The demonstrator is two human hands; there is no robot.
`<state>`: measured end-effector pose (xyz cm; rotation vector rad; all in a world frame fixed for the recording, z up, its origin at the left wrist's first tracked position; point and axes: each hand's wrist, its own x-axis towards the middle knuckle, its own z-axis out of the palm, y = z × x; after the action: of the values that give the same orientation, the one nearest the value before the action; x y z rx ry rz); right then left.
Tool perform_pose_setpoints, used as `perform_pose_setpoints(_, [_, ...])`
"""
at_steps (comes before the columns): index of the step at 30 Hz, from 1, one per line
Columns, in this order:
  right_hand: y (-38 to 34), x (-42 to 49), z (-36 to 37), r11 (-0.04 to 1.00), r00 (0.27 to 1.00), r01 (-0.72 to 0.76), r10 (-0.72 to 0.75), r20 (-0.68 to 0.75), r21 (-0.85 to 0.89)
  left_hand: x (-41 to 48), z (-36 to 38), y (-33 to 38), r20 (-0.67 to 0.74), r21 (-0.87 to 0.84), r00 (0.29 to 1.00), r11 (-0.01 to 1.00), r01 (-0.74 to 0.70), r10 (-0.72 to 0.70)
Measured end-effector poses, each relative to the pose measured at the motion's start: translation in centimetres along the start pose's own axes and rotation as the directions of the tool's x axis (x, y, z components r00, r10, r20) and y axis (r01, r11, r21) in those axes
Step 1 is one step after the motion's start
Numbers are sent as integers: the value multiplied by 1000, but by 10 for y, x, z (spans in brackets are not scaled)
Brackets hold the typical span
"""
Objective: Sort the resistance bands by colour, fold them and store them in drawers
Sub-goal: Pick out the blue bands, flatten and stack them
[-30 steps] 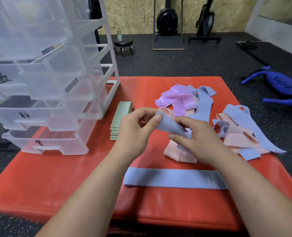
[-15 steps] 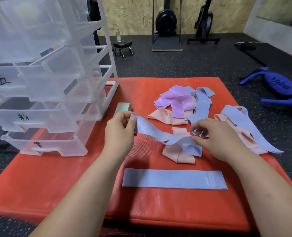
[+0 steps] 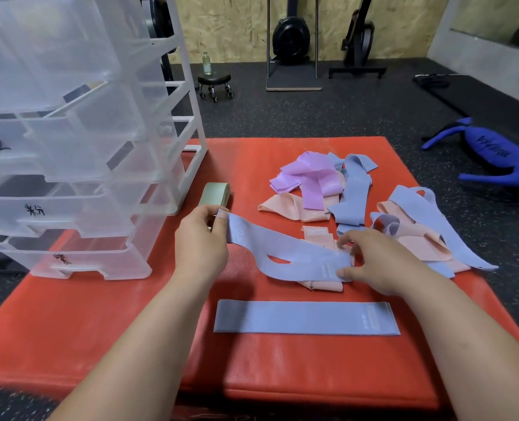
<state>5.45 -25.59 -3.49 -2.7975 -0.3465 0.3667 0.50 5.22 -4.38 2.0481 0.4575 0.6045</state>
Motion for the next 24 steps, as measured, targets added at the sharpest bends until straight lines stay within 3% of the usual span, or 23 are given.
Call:
perform_pose_setpoints(7, [8,5,-1,978,997,-51,63,-52,202,3,-5,-7,-10,39,1000,999,13,-12])
perform_pose_setpoints(12, [24,-4,-18,894,982,-29,109,-154,447,6,-18,-9,-69,57,998,998,15,-11])
perform_pose_setpoints(18, [44,-25,-28,692,990,-110,137,20,714,-6,-30,-6,-59,66,998,998,-2,6])
perform_pose_setpoints(21, [46,-40,-26,586,990,-126,125,64,800,-13,-34,-9,16,-10,999,999,45,-45])
perform_pose_setpoints(24, [47,-53,-20,562,990,-130,118,76,817,-22,-40,-14,126,-59,989,994,91,-83])
